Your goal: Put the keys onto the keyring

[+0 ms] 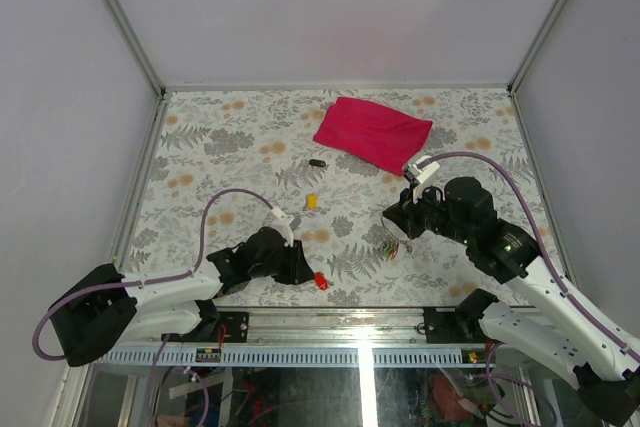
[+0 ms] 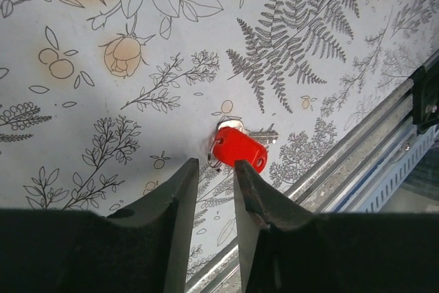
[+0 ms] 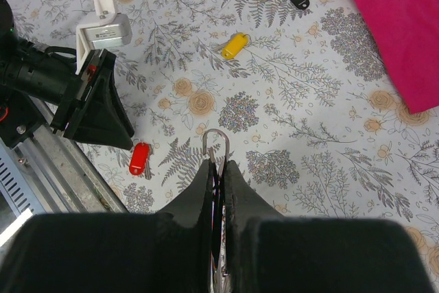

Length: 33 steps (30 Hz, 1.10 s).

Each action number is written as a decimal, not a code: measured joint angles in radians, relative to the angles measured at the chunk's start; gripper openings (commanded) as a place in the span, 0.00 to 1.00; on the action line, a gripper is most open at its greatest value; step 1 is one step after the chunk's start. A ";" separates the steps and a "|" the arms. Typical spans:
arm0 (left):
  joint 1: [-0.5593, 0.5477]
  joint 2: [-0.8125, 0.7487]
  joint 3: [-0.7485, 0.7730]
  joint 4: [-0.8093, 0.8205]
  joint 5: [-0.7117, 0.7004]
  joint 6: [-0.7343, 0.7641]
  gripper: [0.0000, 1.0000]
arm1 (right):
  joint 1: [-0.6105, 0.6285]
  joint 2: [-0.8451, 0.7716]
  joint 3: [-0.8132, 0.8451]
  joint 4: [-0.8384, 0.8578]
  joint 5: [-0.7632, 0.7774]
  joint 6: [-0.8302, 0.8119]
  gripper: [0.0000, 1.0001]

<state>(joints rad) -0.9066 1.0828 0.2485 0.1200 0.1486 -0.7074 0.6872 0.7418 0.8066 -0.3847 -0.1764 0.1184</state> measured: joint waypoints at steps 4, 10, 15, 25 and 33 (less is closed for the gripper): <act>0.000 -0.043 -0.006 -0.004 -0.011 -0.014 0.38 | 0.000 0.000 0.000 0.000 0.000 0.000 0.00; 0.000 -0.106 -0.016 -0.007 -0.040 -0.037 0.39 | 0.000 0.005 0.000 0.000 -0.001 0.000 0.00; 0.000 -0.066 -0.032 -0.006 -0.040 -0.065 0.39 | 0.000 0.012 0.000 0.001 -0.001 0.000 0.00; 0.000 0.016 -0.032 0.079 -0.027 -0.110 0.32 | 0.000 0.012 0.000 0.001 -0.001 0.000 0.00; 0.000 0.025 -0.032 0.082 -0.025 -0.116 0.29 | 0.000 0.012 -0.003 0.000 -0.001 -0.001 0.00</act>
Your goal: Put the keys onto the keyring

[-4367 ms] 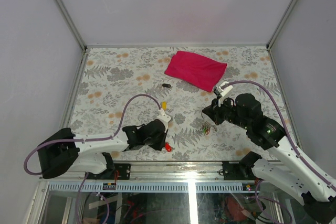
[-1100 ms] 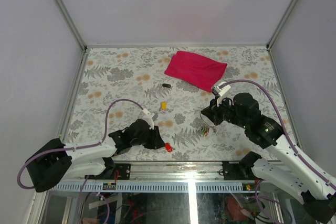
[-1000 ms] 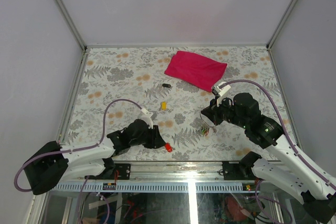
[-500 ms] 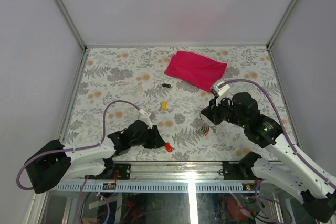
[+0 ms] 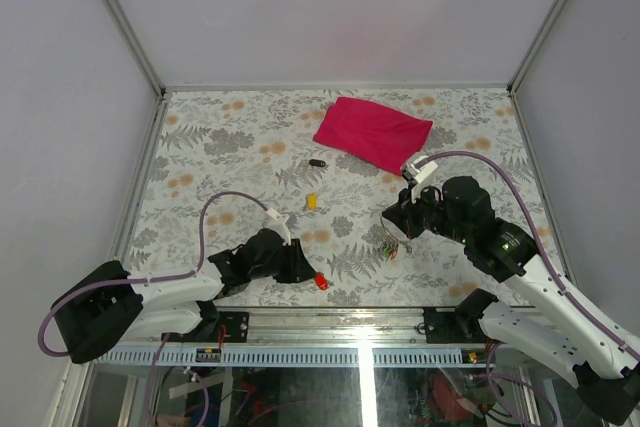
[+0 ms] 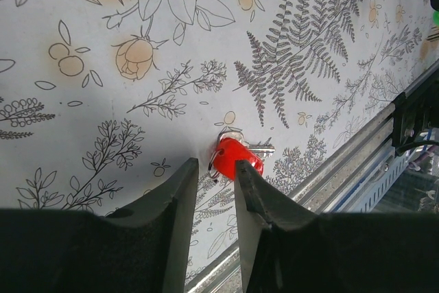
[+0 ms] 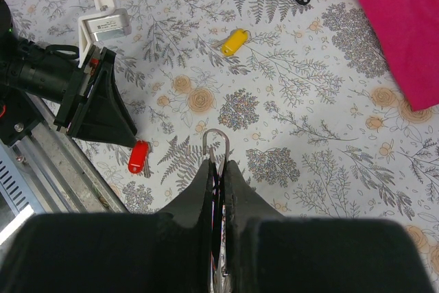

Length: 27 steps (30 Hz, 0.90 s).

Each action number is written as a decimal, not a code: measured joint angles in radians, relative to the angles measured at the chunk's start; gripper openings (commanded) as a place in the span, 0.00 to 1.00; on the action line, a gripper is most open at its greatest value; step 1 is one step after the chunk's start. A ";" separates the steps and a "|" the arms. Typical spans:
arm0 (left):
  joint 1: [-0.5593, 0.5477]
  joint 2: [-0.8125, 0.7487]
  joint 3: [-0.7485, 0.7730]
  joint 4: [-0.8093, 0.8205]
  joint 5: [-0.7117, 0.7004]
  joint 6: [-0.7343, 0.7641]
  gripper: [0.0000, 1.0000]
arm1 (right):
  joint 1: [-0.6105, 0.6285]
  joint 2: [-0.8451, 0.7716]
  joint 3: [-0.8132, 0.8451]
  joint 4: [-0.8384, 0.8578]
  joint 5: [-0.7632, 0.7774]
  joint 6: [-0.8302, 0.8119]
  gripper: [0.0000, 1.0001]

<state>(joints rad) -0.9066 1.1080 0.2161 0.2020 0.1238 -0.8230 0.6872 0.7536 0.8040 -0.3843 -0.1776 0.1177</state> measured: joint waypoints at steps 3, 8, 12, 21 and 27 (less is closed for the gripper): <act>0.000 0.000 0.000 0.000 0.000 0.000 0.30 | 0.000 0.000 0.000 0.000 0.000 0.000 0.00; 0.000 0.000 0.000 0.000 0.010 0.000 0.31 | 0.000 0.000 0.000 0.000 0.000 0.000 0.00; 0.000 0.006 0.000 0.007 0.024 0.000 0.30 | 0.000 0.000 0.000 0.000 0.000 0.000 0.00; 0.000 0.036 0.000 0.042 0.052 -0.001 0.23 | 0.000 0.000 -0.001 0.000 0.000 0.000 0.00; 0.000 0.041 0.000 0.037 0.052 -0.003 0.15 | 0.000 0.000 -0.001 0.000 0.000 0.000 0.00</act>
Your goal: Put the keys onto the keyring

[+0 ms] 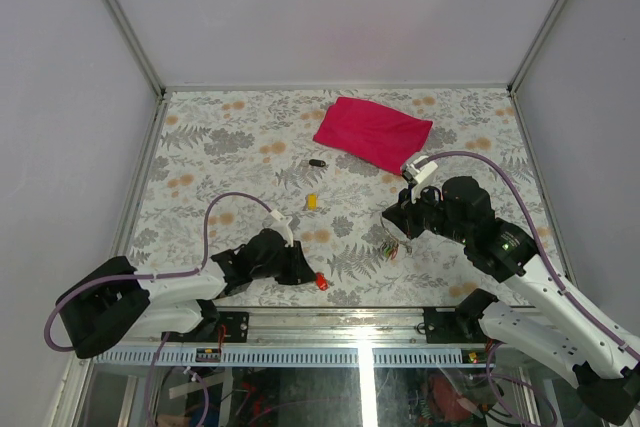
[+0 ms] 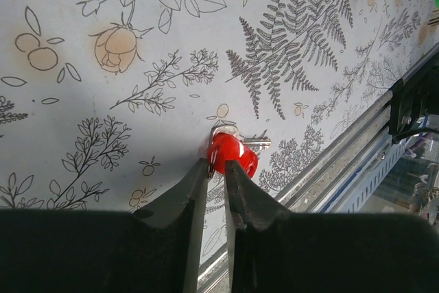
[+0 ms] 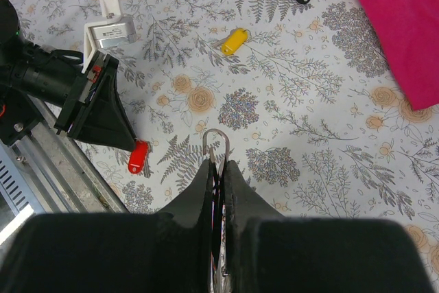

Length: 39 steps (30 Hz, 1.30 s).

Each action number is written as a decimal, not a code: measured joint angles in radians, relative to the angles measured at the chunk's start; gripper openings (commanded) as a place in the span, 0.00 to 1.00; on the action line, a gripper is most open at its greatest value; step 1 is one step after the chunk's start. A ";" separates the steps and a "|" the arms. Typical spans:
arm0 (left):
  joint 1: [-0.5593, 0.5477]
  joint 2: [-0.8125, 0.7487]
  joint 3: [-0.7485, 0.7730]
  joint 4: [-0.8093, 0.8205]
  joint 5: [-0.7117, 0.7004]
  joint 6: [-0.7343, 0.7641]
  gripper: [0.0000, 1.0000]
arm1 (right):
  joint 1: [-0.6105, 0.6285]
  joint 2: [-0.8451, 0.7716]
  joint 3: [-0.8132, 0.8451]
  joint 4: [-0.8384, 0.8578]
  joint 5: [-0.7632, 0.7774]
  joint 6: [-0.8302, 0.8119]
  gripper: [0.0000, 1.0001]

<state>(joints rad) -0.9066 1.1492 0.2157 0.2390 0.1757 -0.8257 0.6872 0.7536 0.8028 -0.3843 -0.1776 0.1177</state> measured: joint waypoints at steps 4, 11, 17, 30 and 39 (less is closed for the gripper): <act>0.000 0.000 -0.002 -0.002 0.000 0.000 0.11 | 0.000 0.000 0.000 0.000 0.000 0.000 0.00; 0.000 -0.011 -0.003 -0.018 -0.002 0.002 0.00 | 0.000 0.000 0.000 0.000 0.000 0.000 0.00; 0.000 -0.047 0.055 -0.152 -0.027 0.048 0.00 | 0.000 0.000 0.000 0.000 0.000 0.000 0.00; -0.033 -0.040 0.481 -0.579 -0.158 0.310 0.00 | 0.000 -0.004 -0.001 0.000 0.004 -0.001 0.00; -0.089 0.220 0.825 -0.899 -0.408 0.377 0.00 | 0.000 -0.015 -0.002 0.002 0.004 -0.001 0.00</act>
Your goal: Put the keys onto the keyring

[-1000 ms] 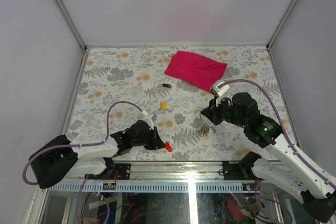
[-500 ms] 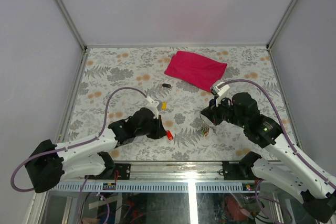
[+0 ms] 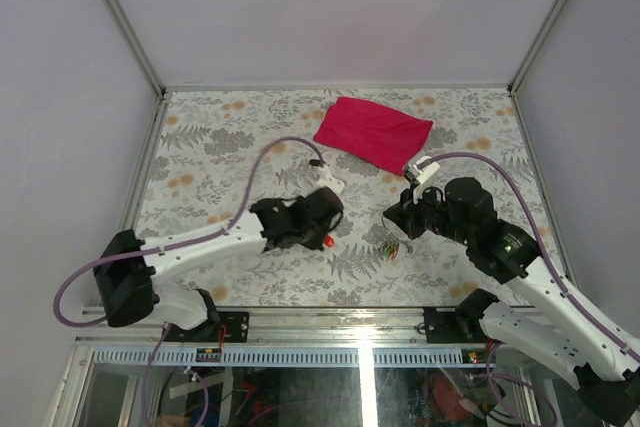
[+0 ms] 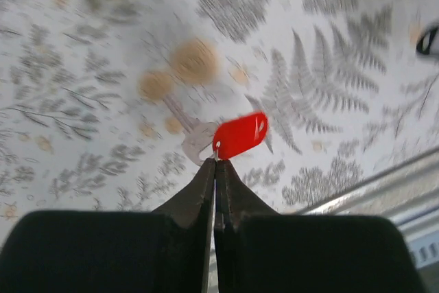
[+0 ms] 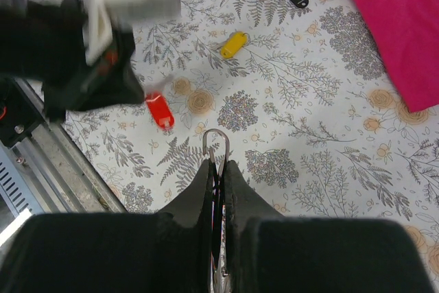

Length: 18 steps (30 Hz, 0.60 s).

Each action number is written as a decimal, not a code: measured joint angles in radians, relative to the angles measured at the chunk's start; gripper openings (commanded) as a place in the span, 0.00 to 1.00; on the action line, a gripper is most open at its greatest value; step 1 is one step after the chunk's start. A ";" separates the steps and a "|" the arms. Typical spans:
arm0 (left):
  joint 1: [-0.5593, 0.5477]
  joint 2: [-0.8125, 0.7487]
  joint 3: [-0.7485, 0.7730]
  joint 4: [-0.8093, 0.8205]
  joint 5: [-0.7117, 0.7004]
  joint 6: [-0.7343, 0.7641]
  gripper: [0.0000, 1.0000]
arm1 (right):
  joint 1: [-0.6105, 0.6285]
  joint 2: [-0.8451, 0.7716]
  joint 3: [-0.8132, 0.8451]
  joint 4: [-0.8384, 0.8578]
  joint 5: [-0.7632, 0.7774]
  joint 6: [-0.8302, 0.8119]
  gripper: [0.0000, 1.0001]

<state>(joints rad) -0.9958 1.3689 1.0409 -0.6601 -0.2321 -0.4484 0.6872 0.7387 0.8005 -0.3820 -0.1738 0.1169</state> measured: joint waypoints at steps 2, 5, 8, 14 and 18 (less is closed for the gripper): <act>-0.069 0.050 0.006 -0.035 -0.028 0.001 0.00 | 0.000 0.000 0.000 -0.002 0.000 0.000 0.00; -0.070 0.072 -0.026 -0.067 -0.004 0.012 0.00 | 0.000 -0.004 0.000 -0.006 0.000 -0.002 0.00; 0.010 0.048 -0.042 -0.111 -0.010 0.008 0.00 | 0.000 -0.019 0.000 -0.012 0.001 -0.004 0.00; 0.026 -0.009 -0.042 -0.114 0.004 0.029 0.00 | 0.000 -0.036 0.000 -0.013 0.005 -0.004 0.00; -0.010 -0.082 -0.050 -0.055 0.056 0.084 0.00 | 0.000 -0.043 -0.014 -0.001 0.003 -0.008 0.00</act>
<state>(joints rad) -1.0054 1.2865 0.9905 -0.7151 -0.1761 -0.3641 0.6872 0.6952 0.7868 -0.3828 -0.1707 0.1085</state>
